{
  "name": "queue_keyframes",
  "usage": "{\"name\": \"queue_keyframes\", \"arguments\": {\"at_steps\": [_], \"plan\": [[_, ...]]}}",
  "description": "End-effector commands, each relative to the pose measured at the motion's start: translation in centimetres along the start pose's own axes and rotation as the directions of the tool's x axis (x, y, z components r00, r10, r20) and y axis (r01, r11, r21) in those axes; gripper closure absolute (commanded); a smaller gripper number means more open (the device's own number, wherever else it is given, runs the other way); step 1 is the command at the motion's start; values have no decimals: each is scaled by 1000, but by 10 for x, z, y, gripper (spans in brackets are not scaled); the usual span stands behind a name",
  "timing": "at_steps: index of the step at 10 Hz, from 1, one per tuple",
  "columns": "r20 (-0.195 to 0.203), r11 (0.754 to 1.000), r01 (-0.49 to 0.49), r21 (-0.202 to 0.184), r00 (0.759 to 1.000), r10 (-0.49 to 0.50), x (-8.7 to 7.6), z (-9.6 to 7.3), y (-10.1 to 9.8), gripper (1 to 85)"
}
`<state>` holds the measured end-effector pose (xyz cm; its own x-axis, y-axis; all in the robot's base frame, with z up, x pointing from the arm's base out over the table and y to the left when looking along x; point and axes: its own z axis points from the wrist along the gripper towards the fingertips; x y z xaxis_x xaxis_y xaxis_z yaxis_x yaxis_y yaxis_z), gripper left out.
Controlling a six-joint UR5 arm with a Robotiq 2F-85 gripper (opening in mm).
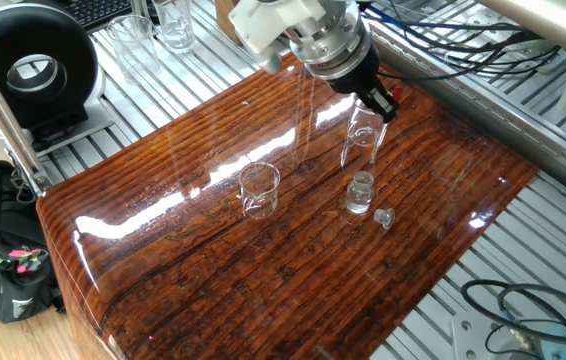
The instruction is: Transfer liquid using a dropper
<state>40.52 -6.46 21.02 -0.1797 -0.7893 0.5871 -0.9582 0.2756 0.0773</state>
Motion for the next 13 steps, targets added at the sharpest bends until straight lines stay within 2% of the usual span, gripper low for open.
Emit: {"name": "queue_keyframes", "arguments": {"at_steps": [1,2,3,4,5,8,10,11,13], "plan": [[-14,1000,29,-6,999,-30,5,-1,1,837],[2,999,51,-18,999,-51,1,-1,4,837],[-29,998,55,-15,998,-56,16,0,3,837],[-78,999,43,-8,996,-44,32,-1,1,837],[-90,1000,25,-7,996,-26,34,-2,1,837],[-36,1000,-23,-18,999,23,9,-18,11,837],[-27,998,-50,-24,998,49,-8,-30,18,837],[-9,997,-69,-29,998,69,-21,-33,23,837],[10,996,-85,-38,996,86,-36,-34,25,837]]}}
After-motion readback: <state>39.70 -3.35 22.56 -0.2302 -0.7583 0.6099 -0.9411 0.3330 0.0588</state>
